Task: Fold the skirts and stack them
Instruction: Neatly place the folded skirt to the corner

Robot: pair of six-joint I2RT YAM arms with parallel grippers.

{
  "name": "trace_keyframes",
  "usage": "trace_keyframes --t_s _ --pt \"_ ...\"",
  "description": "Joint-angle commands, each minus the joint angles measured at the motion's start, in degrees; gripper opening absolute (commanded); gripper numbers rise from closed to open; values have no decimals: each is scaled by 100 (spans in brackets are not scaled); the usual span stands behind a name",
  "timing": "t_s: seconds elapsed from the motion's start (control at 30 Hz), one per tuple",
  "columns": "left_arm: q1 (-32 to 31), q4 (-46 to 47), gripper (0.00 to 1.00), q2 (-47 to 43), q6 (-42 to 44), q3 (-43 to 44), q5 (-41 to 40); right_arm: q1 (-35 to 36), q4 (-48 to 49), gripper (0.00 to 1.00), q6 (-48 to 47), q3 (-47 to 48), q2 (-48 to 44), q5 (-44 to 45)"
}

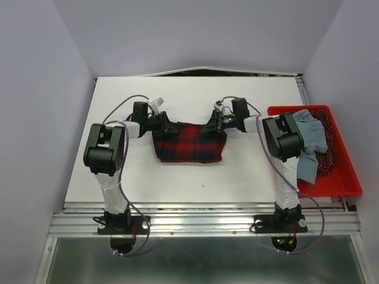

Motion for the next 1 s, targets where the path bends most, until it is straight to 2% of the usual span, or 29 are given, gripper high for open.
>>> trace_keyframes --t_s 0.0,0.03,0.07,0.13,0.17,0.2,0.23,0.27,0.3,0.4,0.43,0.53,0.6,0.73,0.97 --pt "30 -1292 45 -1545 1495 553 -1325 262 947 56 817 -252 -304 585" --pt "-6 -1496 53 -2053 1673 693 -1876 262 1288 68 958 -278 -427 594" --pt "-84 -1776 58 -2284 1840 773 -2186 262 1378 75 1029 -296 -567 620" --pt "-399 -2373 64 -2906 2139 861 -2836 262 1327 85 1030 -148 -1076 707" --pt "-549 -2542 74 -3084 2192 853 -3066 123 1274 91 943 -95 -1270 743" --pt "-751 -2657 75 -3269 2236 800 -3312 52 1195 95 811 -24 -1454 769" --pt "-1206 -2771 98 -3619 2446 635 -3706 -9 794 100 384 194 -1804 857" --pt "-1436 -2772 99 -3761 2491 563 -3927 -80 512 100 84 318 -1956 936" --pt "-1639 -2824 99 -3876 2509 502 -4112 -132 -222 100 -259 450 -2235 1024" --pt "-2255 -2904 99 -4009 2317 335 -4385 -212 -1465 100 -1402 863 -2641 1743" --pt "-2360 -2948 99 -3939 2055 247 -4543 -264 -2008 100 -1613 890 -2912 2171" --pt "-2590 -2834 99 -3886 1070 -34 -4606 -265 -2653 100 -2133 715 -3300 2710" --pt "-2843 -2772 99 -3772 579 -254 -4930 -318 -2821 100 -2300 444 -3635 3080" --pt "-3354 -2466 99 -3386 304 -456 -5177 -370 -2884 100 -2600 -111 -4171 3607" --pt "-3583 -2420 99 -2200 -241 -185 -5396 -423 -2963 100 -2767 -305 -4304 3890"
